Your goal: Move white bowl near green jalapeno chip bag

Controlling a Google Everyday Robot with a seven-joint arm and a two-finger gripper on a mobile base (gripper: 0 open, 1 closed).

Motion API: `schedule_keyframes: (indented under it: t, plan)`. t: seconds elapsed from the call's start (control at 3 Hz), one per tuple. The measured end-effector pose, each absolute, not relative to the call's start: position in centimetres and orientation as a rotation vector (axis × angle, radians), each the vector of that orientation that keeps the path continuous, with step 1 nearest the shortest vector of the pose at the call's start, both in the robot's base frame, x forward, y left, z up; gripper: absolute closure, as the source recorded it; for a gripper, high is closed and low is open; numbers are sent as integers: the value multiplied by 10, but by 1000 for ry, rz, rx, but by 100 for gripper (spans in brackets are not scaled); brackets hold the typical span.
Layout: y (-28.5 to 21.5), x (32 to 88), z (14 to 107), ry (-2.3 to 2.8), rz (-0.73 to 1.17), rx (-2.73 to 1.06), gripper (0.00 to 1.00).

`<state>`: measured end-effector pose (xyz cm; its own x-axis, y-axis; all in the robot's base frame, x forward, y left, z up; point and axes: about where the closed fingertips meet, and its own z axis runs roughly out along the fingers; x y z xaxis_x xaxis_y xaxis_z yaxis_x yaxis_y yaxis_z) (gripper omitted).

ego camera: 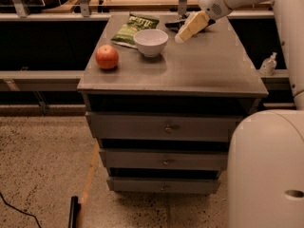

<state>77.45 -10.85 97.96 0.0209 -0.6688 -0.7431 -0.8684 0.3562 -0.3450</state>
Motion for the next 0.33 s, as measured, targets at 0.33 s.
schedule_keyframes:
  t: [0.33]
  plan:
    - [-173,754,1004,1770,209,-1203,0]
